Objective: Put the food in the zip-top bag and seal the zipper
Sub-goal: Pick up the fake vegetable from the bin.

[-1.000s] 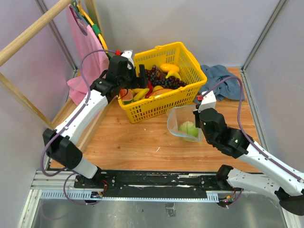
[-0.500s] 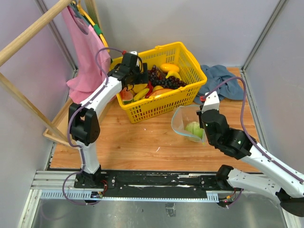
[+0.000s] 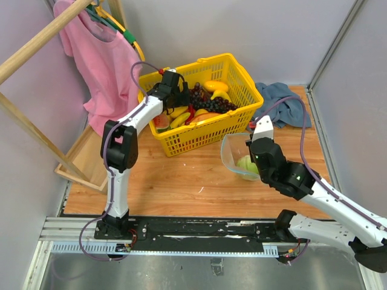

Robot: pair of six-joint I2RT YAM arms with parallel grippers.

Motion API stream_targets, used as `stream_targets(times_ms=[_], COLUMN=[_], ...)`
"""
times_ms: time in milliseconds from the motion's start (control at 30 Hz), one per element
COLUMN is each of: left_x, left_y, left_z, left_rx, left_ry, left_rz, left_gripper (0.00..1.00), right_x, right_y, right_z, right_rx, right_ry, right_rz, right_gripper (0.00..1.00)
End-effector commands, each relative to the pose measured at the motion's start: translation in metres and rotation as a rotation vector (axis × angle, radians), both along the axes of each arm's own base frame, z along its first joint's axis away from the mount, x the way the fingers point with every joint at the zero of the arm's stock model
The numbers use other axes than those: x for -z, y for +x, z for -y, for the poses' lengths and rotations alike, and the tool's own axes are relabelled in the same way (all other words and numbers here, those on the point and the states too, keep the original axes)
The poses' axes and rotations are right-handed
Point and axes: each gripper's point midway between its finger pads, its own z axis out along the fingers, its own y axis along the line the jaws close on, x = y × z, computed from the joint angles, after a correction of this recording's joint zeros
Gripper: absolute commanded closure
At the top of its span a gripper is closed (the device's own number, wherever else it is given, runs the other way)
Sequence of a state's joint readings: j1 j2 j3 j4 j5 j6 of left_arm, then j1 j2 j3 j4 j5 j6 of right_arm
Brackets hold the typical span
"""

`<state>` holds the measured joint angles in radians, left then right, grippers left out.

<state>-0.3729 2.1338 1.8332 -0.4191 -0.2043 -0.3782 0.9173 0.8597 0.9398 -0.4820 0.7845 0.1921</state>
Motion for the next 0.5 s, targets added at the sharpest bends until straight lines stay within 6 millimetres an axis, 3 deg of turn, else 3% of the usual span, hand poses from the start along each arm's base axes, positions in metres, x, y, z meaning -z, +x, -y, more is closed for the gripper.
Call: stream_targets(times_ms=[0, 133, 267, 367, 467], left_x=[0.025, 0.017, -0.012, -0.030, -0.033], left_y=[-0.004, -0.012, -0.025, -0.037, -0.055], left_z=[0.002, 0.009, 0.011, 0.011, 0.012], left_rx=[0.015, 0.055, 0.073, 0.084, 0.104], left_ry=[-0.028, -0.065, -0.112, -0.134, -0.131], left_rz=[-0.073, -0.080, -0.035, -0.013, -0.029], left_gripper=[0.03, 0.20, 0.37, 0.38, 0.27], right_x=[-0.012, -0.012, -0.012, -0.014, -0.014], right_y=[0.005, 0.006, 0.006, 0.006, 0.006], right_z=[-0.003, -0.006, -0.005, -0.004, -0.004], right_rx=[0.004, -0.002, 0.003, 0.005, 0.002], right_ry=[0.031, 0.034, 0.037, 0.039, 0.038], right_rz=[0.026, 0.024, 0.029, 0.033, 0.033], right_gripper=[0.99, 0.99, 0.99, 0.99, 0.99])
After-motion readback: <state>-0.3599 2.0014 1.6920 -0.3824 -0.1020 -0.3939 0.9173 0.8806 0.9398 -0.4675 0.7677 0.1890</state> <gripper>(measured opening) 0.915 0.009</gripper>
